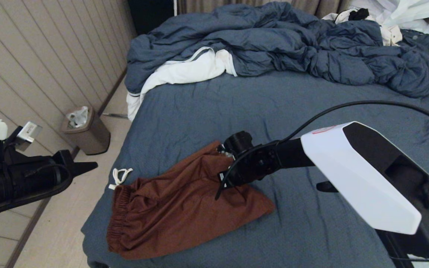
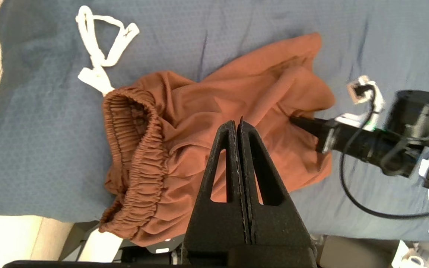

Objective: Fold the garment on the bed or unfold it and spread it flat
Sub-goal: Fold the brown shorts

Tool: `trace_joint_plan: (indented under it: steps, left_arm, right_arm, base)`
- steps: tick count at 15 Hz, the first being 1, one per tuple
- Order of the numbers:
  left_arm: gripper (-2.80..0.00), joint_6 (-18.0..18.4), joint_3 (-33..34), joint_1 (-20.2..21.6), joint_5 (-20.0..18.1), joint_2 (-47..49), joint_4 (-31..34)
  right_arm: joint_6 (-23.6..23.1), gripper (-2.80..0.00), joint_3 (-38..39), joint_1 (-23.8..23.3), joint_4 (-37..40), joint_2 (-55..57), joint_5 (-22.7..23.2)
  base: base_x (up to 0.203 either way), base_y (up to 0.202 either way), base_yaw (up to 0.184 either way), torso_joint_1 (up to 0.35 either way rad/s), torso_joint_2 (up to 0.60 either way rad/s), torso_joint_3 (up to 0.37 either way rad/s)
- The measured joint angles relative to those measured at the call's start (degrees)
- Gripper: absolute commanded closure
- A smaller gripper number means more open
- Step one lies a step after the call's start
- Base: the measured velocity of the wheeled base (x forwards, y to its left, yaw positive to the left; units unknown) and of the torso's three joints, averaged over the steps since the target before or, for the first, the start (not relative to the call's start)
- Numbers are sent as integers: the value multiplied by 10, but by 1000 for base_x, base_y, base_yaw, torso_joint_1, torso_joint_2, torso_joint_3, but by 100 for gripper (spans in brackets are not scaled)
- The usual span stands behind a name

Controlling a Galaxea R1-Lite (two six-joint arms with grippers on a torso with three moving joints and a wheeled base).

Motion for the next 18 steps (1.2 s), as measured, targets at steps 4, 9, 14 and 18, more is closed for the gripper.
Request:
trace_joint_plan:
  steps: [4, 9, 14, 18]
  left_arm:
    - [0, 0, 1, 0, -1, 2, 0]
    - [0, 0, 2, 0, -1, 2, 1]
    - [0, 0, 2, 0, -1, 2, 1]
    - [0, -1, 2, 0, -7, 2, 1]
  right_arm:
    - [-1, 0, 11, -19, 2, -18, 0]
    - [-10, 0, 52, -87, 1, -56, 0]
    - [-29, 0, 90, -164, -2, -94, 7]
    - [-58, 0, 114, -222, 2, -128, 14]
  base:
    - [0, 0, 0, 0, 0, 0]
    - [0, 0, 0, 0, 0, 0]
    - [0, 0, 0, 0, 0, 0]
    - [0, 0, 0, 0, 0, 0]
